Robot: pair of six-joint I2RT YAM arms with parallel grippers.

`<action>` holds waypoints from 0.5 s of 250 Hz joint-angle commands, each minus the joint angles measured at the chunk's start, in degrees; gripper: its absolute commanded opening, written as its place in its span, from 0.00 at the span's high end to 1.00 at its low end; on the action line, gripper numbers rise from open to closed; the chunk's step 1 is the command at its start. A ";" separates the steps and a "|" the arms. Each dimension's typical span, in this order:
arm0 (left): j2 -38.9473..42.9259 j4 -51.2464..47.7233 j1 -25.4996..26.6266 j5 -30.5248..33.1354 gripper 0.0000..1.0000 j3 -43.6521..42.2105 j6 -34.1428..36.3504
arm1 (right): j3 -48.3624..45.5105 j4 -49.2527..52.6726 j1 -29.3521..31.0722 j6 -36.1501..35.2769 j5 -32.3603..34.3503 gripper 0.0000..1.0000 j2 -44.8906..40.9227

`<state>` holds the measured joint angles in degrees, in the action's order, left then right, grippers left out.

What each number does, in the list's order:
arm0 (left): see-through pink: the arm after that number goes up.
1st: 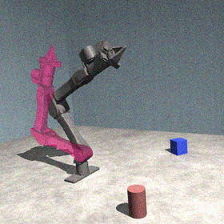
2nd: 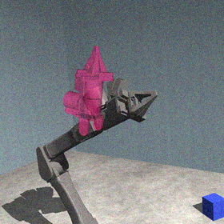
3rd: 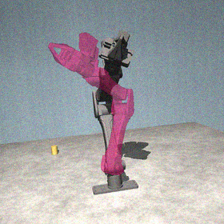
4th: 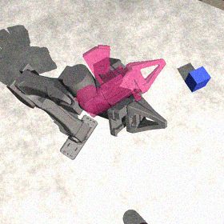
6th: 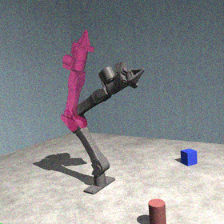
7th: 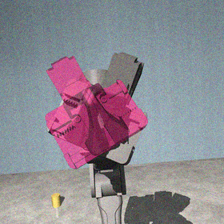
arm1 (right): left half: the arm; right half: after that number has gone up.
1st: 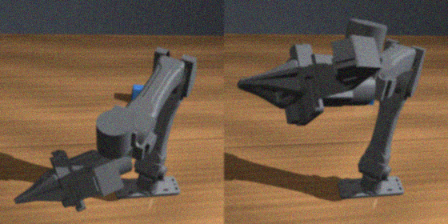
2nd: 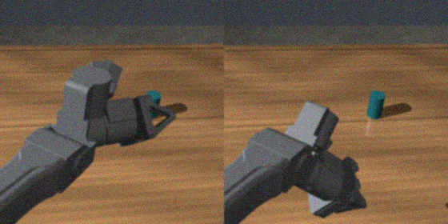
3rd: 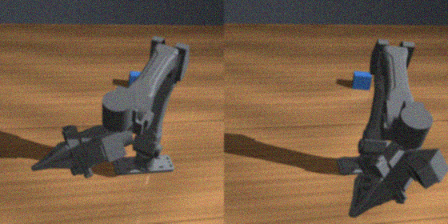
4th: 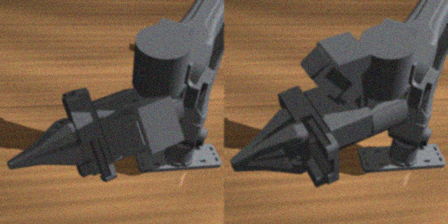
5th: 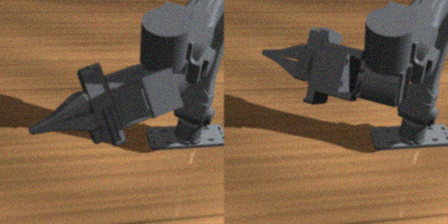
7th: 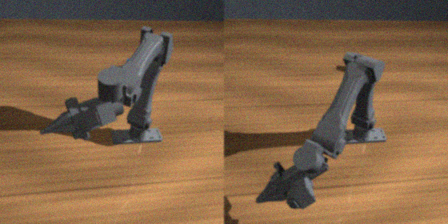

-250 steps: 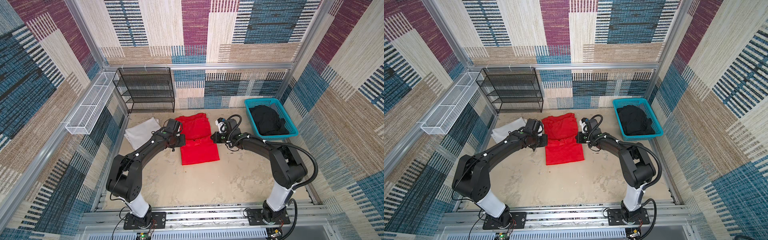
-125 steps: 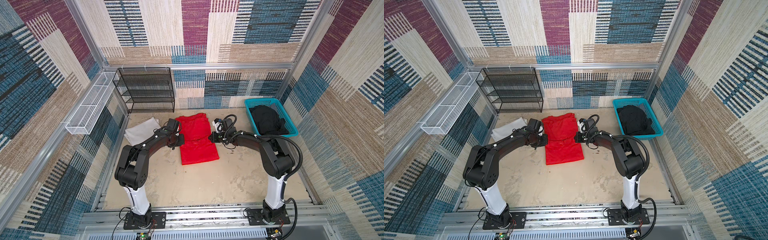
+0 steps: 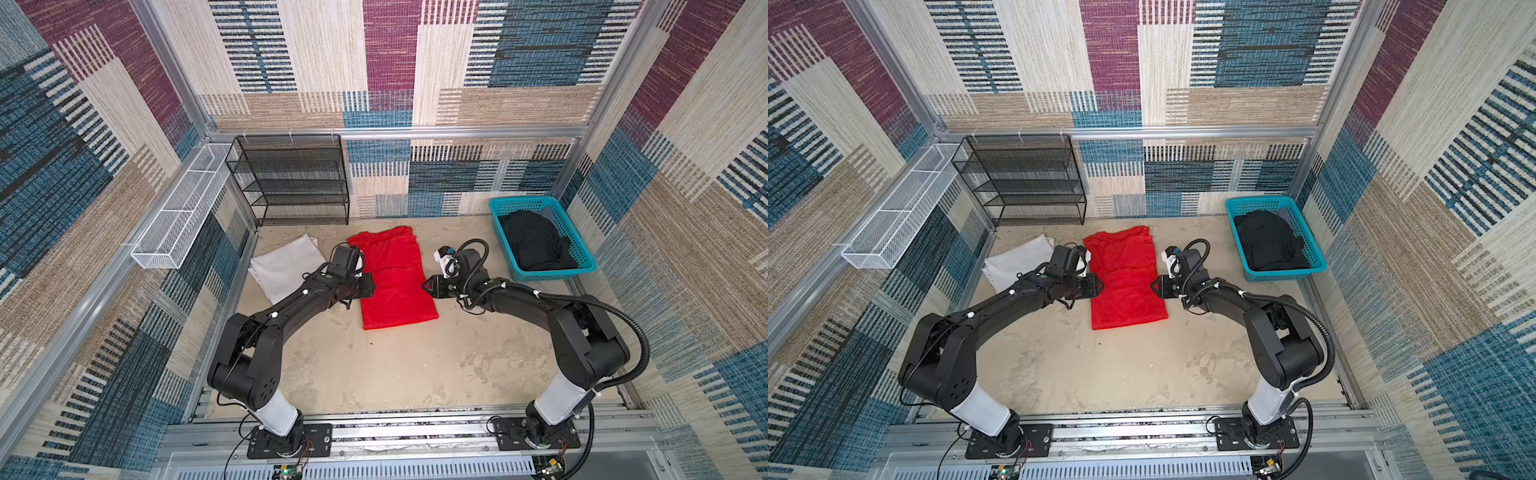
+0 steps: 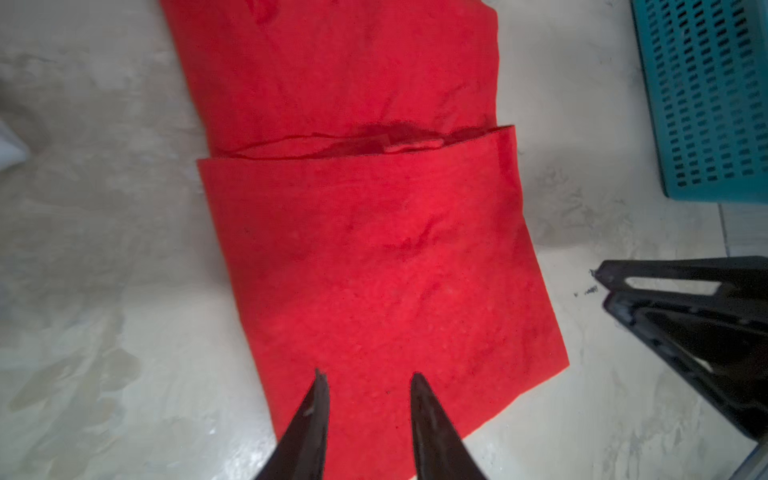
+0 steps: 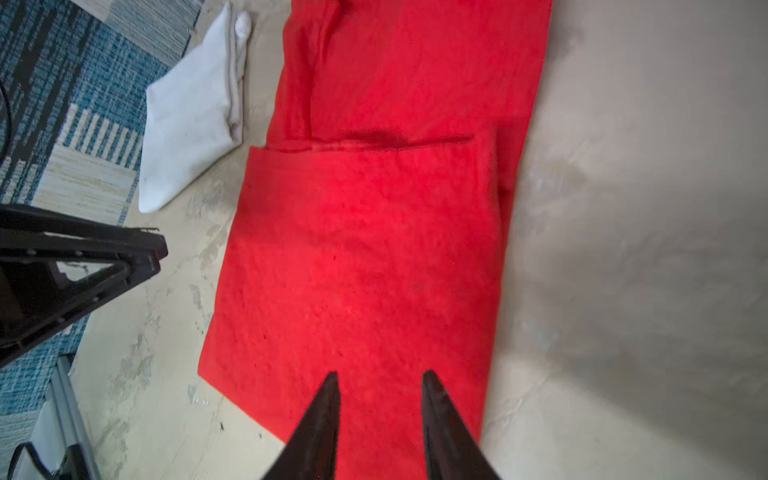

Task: Fold and stack the t-shirts
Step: 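Release the folded end and press it flat with both grippers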

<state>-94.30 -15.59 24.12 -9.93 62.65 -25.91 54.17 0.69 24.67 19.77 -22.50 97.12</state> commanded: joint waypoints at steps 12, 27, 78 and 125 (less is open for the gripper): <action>-3.43 2.69 1.02 -0.36 0.66 0.69 -2.27 | -1.35 -5.26 1.33 4.20 -2.58 0.69 0.72; -4.41 3.90 0.94 1.67 0.66 0.54 -2.48 | 0.32 -5.37 1.65 4.28 -2.55 0.70 1.95; -8.77 8.80 -1.58 0.79 0.67 3.22 -1.16 | 13.12 -2.49 1.65 2.28 -1.71 0.69 10.86; -14.47 10.70 -4.94 -1.61 0.68 7.13 -1.16 | 25.43 -1.00 0.78 1.51 -1.20 0.70 21.96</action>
<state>-106.28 -8.10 20.49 -9.47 67.64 -27.27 74.50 -0.97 25.98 22.22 -24.01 114.54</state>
